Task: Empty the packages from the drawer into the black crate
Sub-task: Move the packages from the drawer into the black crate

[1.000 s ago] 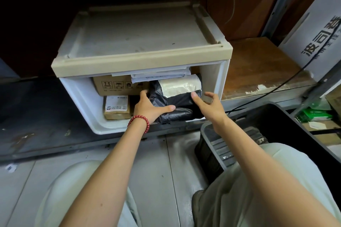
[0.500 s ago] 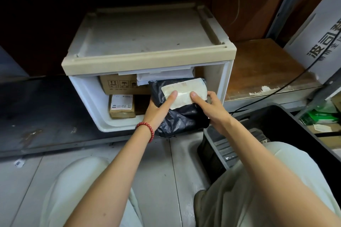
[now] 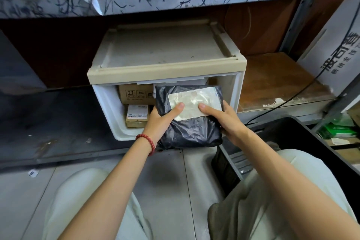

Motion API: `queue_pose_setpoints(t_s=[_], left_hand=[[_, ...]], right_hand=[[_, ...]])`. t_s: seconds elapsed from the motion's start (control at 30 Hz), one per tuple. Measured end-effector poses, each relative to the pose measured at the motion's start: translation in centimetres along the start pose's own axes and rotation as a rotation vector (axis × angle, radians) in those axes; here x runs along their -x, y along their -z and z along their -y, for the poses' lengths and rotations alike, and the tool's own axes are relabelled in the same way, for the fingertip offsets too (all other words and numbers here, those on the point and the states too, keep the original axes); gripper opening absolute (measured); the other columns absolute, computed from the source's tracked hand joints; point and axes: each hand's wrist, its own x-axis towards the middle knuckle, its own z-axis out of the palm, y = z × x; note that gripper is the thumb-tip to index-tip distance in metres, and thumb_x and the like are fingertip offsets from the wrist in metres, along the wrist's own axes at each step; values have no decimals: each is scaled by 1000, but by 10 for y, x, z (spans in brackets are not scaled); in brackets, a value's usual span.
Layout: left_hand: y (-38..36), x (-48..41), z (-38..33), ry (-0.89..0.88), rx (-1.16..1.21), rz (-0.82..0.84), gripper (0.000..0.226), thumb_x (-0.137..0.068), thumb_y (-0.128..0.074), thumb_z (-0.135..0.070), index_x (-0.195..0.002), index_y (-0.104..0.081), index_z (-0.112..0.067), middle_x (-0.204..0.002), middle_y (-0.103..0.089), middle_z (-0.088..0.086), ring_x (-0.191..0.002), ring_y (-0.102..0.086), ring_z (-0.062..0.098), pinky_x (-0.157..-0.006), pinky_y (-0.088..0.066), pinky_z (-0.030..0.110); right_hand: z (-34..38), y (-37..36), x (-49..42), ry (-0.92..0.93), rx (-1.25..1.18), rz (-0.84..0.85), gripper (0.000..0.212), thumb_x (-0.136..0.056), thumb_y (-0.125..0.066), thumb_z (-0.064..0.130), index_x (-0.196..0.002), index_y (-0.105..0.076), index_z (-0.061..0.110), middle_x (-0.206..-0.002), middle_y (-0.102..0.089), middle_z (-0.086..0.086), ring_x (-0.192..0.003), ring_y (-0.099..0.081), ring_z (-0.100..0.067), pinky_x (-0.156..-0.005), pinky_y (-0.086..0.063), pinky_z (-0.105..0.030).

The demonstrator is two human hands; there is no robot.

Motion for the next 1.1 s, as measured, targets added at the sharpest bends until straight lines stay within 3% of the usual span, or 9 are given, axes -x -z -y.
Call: queue_pose_setpoints(t_s=[0.13,0.3,0.4,0.5,0.63,0.7,0.87,1.0,1.1], left_hand=[[10,7,-2,-123,-142,-34,107,-61,-78,-64,-146,-19,-39,-151,-34,-6,-137,-34,13,-110,-31,34],[21,24,-9,-570,-755,139,103,-60,-76,-66,-144,-20,-51,-156,-15,-19,-143,-19,8,-114,-23,35],[21,27,-2,-772,-1175,29,94,-63,-70,-72,-143,-32,-43,-152,-31,-14,-143,-22,14,-118,-16,44],[22,22,1,-926,-1150,-116,72,-64,-72,-66,-127,-55,-34,-132,-56,-12,-130,-45,15,-114,-24,47],[19,23,-2,-1061,-1095,-129,41,-75,-63,-54,-104,-67,-25,-101,-69,-10,-102,-63,15,-79,-55,36],[15,26,-5,-971,-1046,-150,38,-77,-66,-52,-104,-66,-24,-93,-68,-10,-88,-65,14,-67,-53,29],[14,24,-15,-513,-490,-181,34,-79,-71,-51,-95,-63,-22,-85,-68,-10,-79,-63,6,-68,-51,23],[7,19,-14,-320,-221,-92,27,-80,-73,-40,-102,-65,-24,-97,-70,-12,-90,-64,-1,-82,-52,25],[-1,13,-15,-274,-306,-29,45,-74,-75,-47,-110,-62,-23,-105,-68,-11,-96,-63,3,-88,-53,34]], right_hand=[[2,-4,3,-34,-53,-10,85,-65,-88,44,-134,-50,11,-118,-69,-12,-102,-70,-30,-93,-54,-46],[7,1,6,-144,-226,-70,47,-87,-69,31,-124,-60,3,-113,-71,-16,-105,-67,-32,-87,-56,-38],[9,3,9,-175,-251,-34,45,-89,-66,31,-125,-60,5,-119,-69,-16,-113,-64,-32,-86,-55,-36],[3,0,9,-176,-215,-8,64,-79,-78,31,-132,-54,4,-124,-65,-18,-114,-64,-34,-94,-53,-43],[7,-5,16,-193,-105,-18,78,-72,-81,41,-136,-47,11,-122,-66,-15,-98,-70,-28,-67,-57,-35],[13,-3,21,-177,-94,-22,60,-80,-66,56,-128,-54,22,-119,-64,-8,-101,-66,-22,-65,-57,-32],[22,6,21,-114,-194,-42,61,-83,-40,75,-131,-51,39,-133,-57,-2,-125,-53,-24,-109,-35,-48],[17,-2,16,-9,-147,-9,72,-69,-79,54,-130,-56,24,-126,-66,-3,-112,-65,-22,-88,-54,-46],[26,2,19,-40,19,-115,64,-62,-90,32,-119,-63,19,-112,-73,-1,-99,-70,-21,-74,-58,-37]])
